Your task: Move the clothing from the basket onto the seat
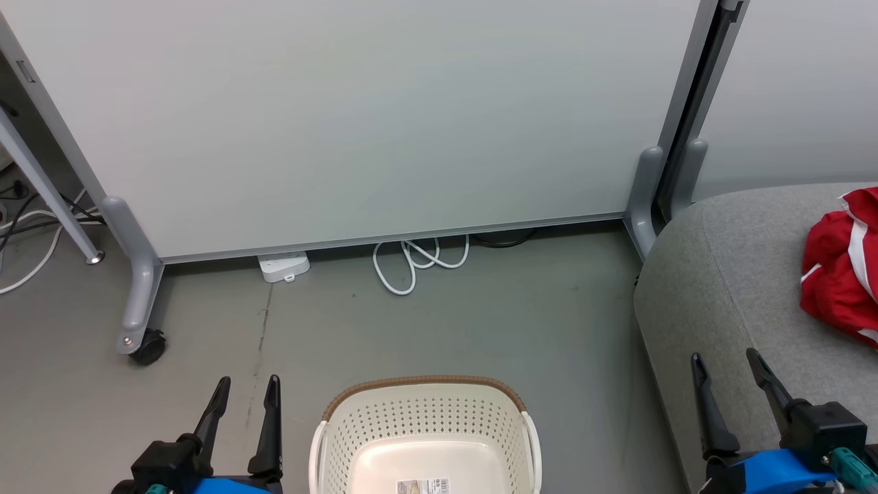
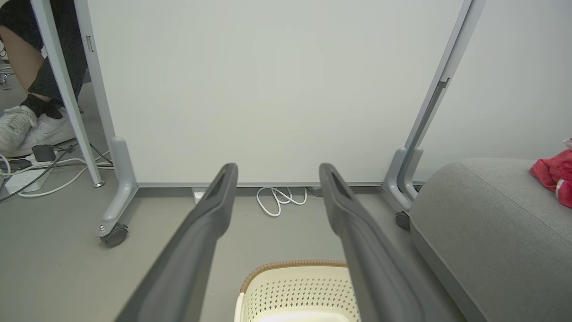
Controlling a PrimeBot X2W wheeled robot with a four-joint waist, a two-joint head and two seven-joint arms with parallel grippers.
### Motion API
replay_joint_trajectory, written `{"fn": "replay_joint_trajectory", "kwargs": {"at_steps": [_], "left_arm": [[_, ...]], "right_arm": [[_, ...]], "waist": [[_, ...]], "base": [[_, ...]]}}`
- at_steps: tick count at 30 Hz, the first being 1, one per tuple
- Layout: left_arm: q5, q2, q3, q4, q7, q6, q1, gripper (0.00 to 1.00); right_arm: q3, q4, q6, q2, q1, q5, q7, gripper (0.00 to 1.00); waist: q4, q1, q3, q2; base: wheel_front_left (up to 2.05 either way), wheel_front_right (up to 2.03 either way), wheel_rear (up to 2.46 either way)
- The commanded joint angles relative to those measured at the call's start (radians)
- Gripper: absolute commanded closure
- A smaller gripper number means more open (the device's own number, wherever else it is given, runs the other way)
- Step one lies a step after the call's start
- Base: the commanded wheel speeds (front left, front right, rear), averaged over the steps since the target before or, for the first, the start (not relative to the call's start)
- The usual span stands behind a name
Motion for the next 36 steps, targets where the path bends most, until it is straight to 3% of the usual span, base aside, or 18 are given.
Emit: {"fn": "replay_joint_trajectory", "kwargs": {"at_steps": [1, 21, 22, 30, 36], "left_arm": [[0.003, 0.002, 0.002, 0.003, -0.003, -0.005, 0.006, 0.0], [0.019, -0.001, -0.008, 0.017, -0.003, -0.016, -0.007, 0.0], [0.018, -0.001, -0.011, 0.016, -0.003, -0.016, -0.009, 1.0], [0.015, -0.01, -0.009, 0.083, 0.007, -0.016, 0.033, 1.0], [-0.096, -0.01, 0.008, 0.073, 0.038, -0.016, 0.026, 1.0]], "right_arm": [[0.002, -0.008, -0.001, 0.006, 0.006, -0.007, 0.003, 0.0], [0.003, 0.012, -0.001, 0.012, -0.005, 0.0, -0.001, 0.0], [0.004, 0.014, -0.001, 0.012, -0.008, 0.002, -0.001, 1.0], [0.003, 0.092, 0.0, 0.009, 0.003, 0.004, 0.002, 1.0], [-0.003, 0.112, 0.0, 0.01, -0.016, 0.131, 0.014, 1.0]], "waist": [[0.002, 0.0, 0.002, 0.0], [0.015, 0.0, 0.019, 0.0], [0.016, 0.0, 0.021, 0.0], [0.016, 0.0001, 0.02, 0.0], [0.013, 0.0001, 0.021, 0.0]], "base": [[0.0, 0.0, 0.0], [0.0, 0.0, 0.0], [0.0, 0.0, 0.0], [0.0, 0.0, 0.0], [0.0, 0.0, 0.0]]}}
